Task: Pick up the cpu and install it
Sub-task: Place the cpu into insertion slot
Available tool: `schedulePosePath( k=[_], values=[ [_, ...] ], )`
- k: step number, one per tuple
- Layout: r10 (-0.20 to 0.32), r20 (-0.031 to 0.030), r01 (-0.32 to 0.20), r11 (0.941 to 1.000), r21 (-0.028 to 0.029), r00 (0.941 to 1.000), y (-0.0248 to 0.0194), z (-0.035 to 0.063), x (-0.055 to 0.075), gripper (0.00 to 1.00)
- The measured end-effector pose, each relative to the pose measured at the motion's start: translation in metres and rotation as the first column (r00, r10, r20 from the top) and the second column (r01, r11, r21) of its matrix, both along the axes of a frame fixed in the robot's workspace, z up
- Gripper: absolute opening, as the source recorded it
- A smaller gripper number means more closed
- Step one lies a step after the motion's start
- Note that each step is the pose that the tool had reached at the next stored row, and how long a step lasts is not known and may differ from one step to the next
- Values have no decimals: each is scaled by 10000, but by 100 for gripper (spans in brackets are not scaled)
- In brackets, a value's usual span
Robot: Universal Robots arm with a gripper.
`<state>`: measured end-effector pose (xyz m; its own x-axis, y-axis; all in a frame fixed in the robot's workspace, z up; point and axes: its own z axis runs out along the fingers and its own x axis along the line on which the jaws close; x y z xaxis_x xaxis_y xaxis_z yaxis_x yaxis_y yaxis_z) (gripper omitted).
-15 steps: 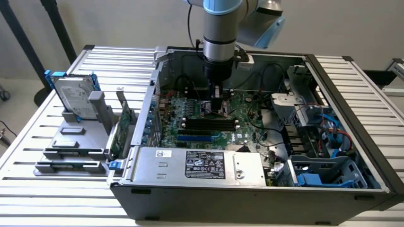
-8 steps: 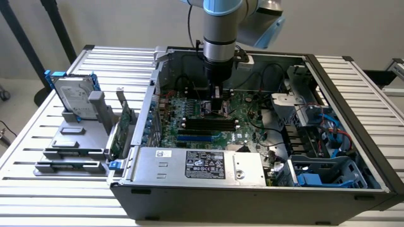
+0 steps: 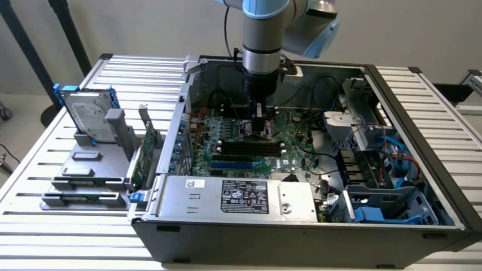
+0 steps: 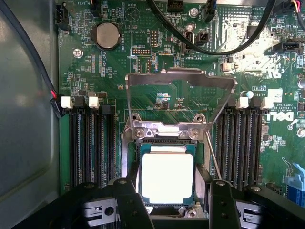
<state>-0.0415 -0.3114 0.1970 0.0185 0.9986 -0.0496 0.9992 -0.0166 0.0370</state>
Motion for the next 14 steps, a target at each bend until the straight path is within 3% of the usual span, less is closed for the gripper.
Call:
schedulePosePath(
  k=[8, 9, 10, 14],
  values=[
    [0, 6, 0, 10000, 9, 10000, 2, -6, 1, 56],
    [0, 4, 0, 10000, 7, 10000, 1, -5, 1, 63],
    [0, 1, 0, 10000, 1, 10000, 0, -2, 0, 63],
    [-1, 0, 1, 10000, 1, 10000, 0, 67, 0, 63]
  ],
)
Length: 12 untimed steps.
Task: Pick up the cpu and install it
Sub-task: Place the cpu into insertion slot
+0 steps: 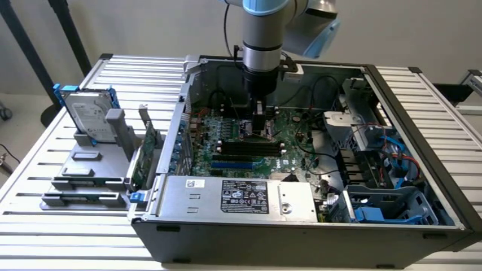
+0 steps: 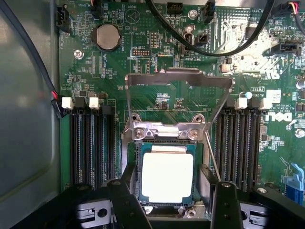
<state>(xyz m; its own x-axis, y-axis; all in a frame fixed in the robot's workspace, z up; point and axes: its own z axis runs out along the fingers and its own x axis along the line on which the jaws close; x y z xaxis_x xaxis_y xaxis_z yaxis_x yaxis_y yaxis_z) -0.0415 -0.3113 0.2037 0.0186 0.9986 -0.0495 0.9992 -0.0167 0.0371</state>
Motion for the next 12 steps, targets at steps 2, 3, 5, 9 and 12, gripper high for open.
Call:
schedulePosePath(
  k=[2, 3, 5, 9, 12],
  values=[
    [0, 0, 0, 10000, 0, 10000, 0, 57, 0, 63],
    [0, 1, 0, 10000, 1, 10000, 0, 88, 0, 63],
    [1, 0, -1, 10000, 0, 10000, 0, 127, 0, 63],
    [9, 0, -9, 10000, 1, 10000, 0, 175, -9, 63],
    [29, -1, -29, 10000, 3, 10000, 0, 183, -28, 63]
  ],
)
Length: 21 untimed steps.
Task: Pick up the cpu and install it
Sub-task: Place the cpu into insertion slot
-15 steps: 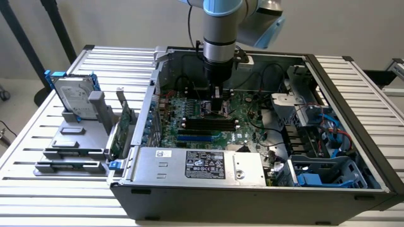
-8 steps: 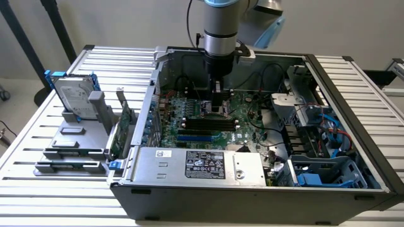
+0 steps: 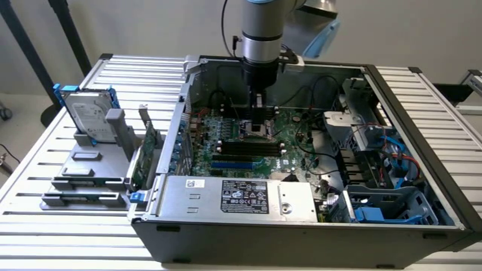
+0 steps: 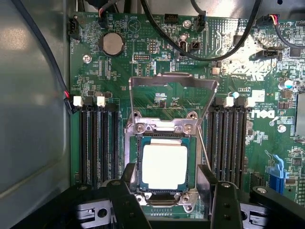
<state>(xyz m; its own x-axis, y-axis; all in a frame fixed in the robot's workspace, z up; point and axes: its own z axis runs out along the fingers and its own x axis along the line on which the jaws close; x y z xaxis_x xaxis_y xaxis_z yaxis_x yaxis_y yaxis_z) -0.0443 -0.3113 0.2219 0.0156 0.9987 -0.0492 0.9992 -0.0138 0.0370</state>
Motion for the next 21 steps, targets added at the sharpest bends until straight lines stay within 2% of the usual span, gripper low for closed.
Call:
schedulePosePath(
  k=[11, 12, 15, 16, 17, 18, 19, 20, 21],
  values=[
    [79, 0, -79, 10000, -1, 10000, 0, 29, -57, 60],
    [83, -1, -83, 10000, -2, 10000, 0, 30, -57, 53],
    [94, -2, -94, 10000, -2, 10000, 0, 30, -57, 53],
    [98, -1, -98, 10000, -2, 10000, 0, 30, -57, 51],
    [101, -1, -101, 9999, -1, 9999, 0, 29, -57, 45],
    [104, -1, -104, 9999, -1, 9999, 0, 30, -57, 45],
    [107, -1, -107, 9999, -2, 9999, 0, 29, -57, 33],
    [111, -2, -111, 9999, -1, 9999, 0, 29, -57, 33],
    [116, 1, -116, 9999, 3, 9999, -1, 27, -58, 27]
  ],
)
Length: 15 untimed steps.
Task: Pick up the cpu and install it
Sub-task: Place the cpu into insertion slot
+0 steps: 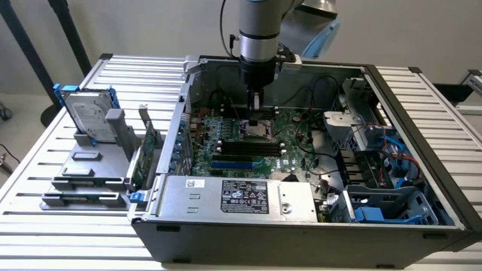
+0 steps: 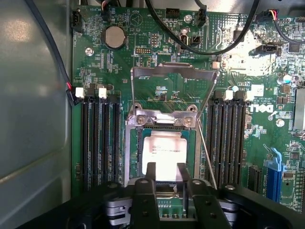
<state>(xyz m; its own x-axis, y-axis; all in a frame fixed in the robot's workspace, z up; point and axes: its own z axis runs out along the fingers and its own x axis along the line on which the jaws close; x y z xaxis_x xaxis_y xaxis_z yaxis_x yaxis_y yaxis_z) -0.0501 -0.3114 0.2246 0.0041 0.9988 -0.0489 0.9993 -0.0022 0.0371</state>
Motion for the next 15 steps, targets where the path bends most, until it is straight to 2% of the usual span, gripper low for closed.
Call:
schedulePosePath(
  k=[1, 3, 5, 6, 9, 12, 15],
  values=[
    [5, 5, -5, 10000, 9, 10000, 0, -3, 0, 27],
    [20, 27, -20, 10000, 33, 10000, -2, -14, 0, 15],
    [39, 58, -40, 10000, 65, 10000, -7, -31, 0, 15],
    [51, 77, -52, 10000, 84, 10000, -11, -40, 1, 11],
    [90, 130, -92, 9998, 150, 9999, -28, -69, 1, 11],
    [124, 163, -128, 9996, 246, 9998, -35, -92, 0, 11],
    [147, 180, -153, 9992, 375, 9997, -37, -105, -1, 11]
  ],
)
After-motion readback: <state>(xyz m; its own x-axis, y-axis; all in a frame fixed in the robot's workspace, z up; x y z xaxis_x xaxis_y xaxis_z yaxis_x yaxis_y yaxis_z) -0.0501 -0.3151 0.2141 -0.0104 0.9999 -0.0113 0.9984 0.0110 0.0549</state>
